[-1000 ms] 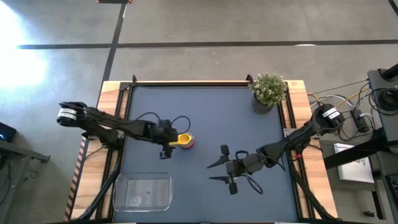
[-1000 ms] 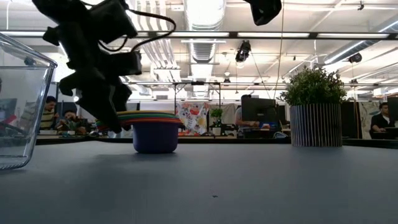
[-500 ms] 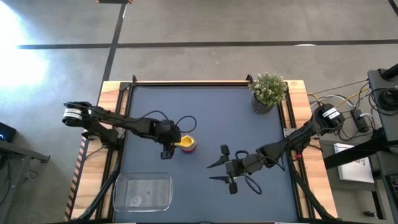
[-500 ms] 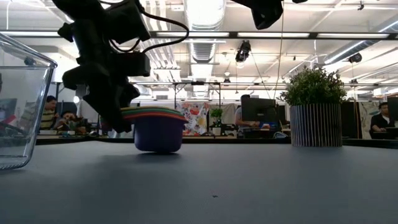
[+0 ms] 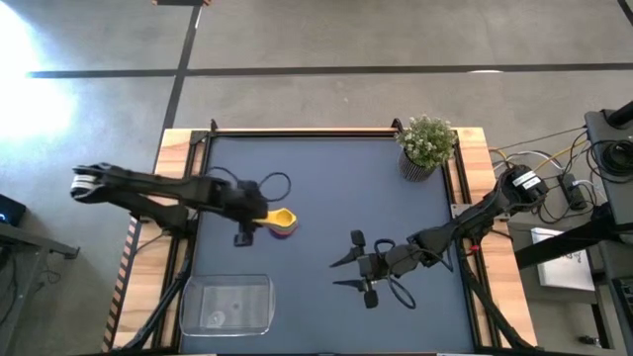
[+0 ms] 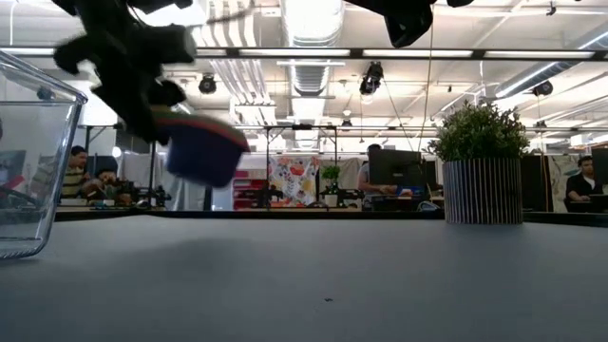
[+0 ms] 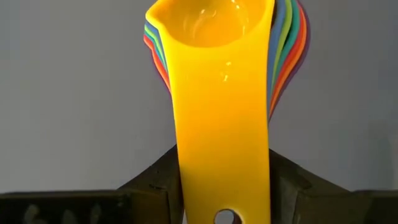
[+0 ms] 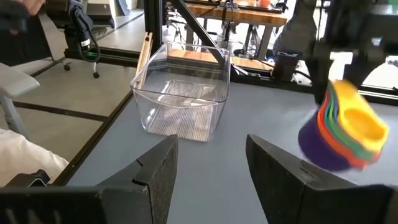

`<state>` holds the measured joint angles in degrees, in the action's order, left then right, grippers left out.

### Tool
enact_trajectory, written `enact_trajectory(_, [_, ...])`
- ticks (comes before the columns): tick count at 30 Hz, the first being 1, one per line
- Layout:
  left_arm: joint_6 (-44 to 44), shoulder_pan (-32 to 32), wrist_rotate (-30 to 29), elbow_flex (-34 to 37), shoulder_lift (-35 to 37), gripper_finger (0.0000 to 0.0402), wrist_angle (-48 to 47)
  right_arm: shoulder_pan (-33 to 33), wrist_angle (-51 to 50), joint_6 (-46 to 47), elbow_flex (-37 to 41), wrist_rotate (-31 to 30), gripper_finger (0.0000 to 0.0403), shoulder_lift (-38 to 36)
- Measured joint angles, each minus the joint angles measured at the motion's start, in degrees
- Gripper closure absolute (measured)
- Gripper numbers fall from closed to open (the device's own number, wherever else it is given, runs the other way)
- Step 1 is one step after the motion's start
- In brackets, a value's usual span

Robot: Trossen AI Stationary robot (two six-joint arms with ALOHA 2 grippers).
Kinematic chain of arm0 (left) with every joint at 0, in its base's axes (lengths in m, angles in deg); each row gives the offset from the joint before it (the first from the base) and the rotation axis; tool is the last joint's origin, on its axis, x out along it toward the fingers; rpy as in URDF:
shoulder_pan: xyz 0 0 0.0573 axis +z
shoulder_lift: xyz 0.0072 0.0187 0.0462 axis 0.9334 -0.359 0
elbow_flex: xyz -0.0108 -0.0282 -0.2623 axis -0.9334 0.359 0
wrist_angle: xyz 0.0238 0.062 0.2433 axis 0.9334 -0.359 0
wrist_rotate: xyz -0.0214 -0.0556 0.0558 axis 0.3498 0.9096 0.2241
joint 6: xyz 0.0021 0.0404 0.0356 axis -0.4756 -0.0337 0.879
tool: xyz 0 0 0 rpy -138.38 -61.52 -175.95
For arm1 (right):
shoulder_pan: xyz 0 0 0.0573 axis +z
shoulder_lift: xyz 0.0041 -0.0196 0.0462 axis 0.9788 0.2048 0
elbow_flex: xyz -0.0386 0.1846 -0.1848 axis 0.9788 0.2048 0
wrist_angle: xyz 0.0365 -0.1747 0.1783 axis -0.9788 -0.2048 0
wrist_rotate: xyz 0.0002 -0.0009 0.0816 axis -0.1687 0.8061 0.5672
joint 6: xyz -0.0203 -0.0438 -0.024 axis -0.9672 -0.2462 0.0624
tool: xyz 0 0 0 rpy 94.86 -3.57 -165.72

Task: Nest measuring cups in basket
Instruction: Put the nested measuring cups into the transparent bin

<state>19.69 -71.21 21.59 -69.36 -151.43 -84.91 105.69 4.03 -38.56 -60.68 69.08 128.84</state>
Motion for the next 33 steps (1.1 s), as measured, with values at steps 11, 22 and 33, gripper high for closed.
enact_trajectory(11, [-4.5,-3.7,-1.0,1.8,18.2,0.0278,-6.9,0.0,0.1,0.2,0.0,0.0,0.0223,0.0])
enact_trajectory(22, [-15.9,-17.3,-9.0,2.9,26.6,0.0281,-14.5,0.0,0.2,0.4,0.0,-0.2,0.0223,0.0])
enact_trajectory(33, [-29.7,-34.9,-15.2,2.9,24.0,0.0291,-14.7,0.0,0.1,0.6,0.0,-0.8,0.0223,0.0])
